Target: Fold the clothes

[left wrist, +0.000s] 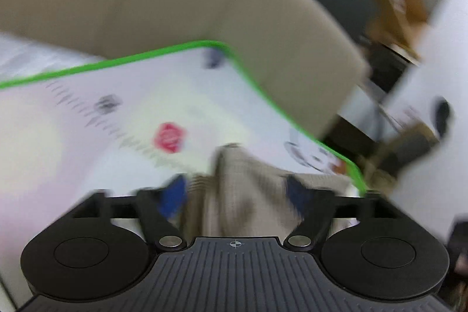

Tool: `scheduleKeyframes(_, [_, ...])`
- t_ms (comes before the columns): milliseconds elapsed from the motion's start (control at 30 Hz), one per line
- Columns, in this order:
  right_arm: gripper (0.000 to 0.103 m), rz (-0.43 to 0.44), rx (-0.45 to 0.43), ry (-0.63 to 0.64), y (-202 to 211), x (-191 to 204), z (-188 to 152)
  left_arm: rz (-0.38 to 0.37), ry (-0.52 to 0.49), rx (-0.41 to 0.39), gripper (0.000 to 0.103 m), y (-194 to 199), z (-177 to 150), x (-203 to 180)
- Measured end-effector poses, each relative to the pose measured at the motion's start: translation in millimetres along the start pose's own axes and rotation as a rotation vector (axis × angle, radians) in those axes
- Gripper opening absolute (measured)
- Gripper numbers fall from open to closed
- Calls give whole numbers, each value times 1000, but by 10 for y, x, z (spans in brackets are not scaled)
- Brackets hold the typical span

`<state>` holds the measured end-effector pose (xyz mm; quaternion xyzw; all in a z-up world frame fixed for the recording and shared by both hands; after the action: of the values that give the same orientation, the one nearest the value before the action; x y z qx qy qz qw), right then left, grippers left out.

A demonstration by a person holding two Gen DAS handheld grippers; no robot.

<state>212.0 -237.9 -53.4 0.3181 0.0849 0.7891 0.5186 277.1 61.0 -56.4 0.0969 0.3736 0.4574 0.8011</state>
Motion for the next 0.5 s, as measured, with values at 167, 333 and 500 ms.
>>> scheduleKeyframes(167, [71,-28,62,33,-400,117,128,7,26,88,92,-266,-132,87])
scheduleKeyframes(333, [31,-10,122,-86,-784,-14,173,107,-39,104,55,-320,-270,-39])
scheduleKeyframes(500, [28,106,86,-69,-737,61,319,29,43,113,35,59,-189,-216])
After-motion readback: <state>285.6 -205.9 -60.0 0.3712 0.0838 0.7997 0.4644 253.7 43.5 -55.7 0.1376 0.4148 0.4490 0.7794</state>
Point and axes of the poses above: each gripper's, at about its wrist camera, not at the fingertips, and y roughly against the way its jaws point, x to its left, z to its top, the point moved 5 cm from there along -y, roughly the way its jaws point, and after that the axes turned 6 degrees about x, right-handed, at the moved point
